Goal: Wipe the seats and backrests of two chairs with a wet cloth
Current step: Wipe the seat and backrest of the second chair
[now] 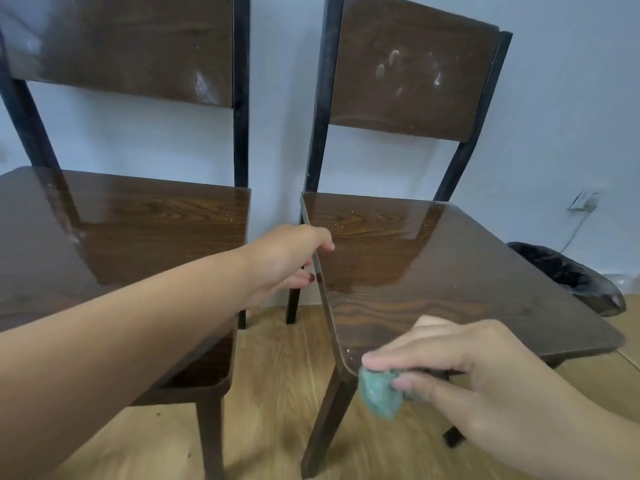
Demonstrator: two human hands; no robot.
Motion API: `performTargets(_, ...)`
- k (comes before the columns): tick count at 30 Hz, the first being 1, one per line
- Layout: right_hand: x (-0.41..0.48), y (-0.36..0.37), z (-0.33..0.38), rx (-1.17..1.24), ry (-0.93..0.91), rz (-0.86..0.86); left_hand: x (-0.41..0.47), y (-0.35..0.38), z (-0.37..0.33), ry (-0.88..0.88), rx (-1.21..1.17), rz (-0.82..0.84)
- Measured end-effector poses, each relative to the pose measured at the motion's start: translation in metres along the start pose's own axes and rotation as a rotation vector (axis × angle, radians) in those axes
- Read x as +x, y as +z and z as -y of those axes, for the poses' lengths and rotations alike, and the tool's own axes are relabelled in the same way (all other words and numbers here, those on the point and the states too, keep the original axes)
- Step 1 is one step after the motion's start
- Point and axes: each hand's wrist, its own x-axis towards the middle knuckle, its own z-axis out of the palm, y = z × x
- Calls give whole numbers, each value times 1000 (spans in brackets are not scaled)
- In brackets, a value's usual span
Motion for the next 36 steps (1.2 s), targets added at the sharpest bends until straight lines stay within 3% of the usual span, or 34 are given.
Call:
performTargets(3,14,-22,4,41,98,-6,-2,-5,3,-11,-32,-15)
performTargets(9,161,-56,-65,-102,241,-346,-9,-6,15,-66,-126,-41)
performTargets(13,253,-51,-110,-79,360,-413,-4,-6,12,-107,-206,-61)
performTargets(18,285,-19,-120,-110,379,-498,3,-7,2,-126,-248,-78)
performTargets(23,253,-4,-88,-99,208,-337,12,-10,-8,-113,-277,-111)
performTargets(29,139,6,-36,-121,41,-180,7,-10,-8,-113,-284,-131)
performTargets(36,22,-12,24,115,102,149,-5,-10,0,-34,-244,-125)
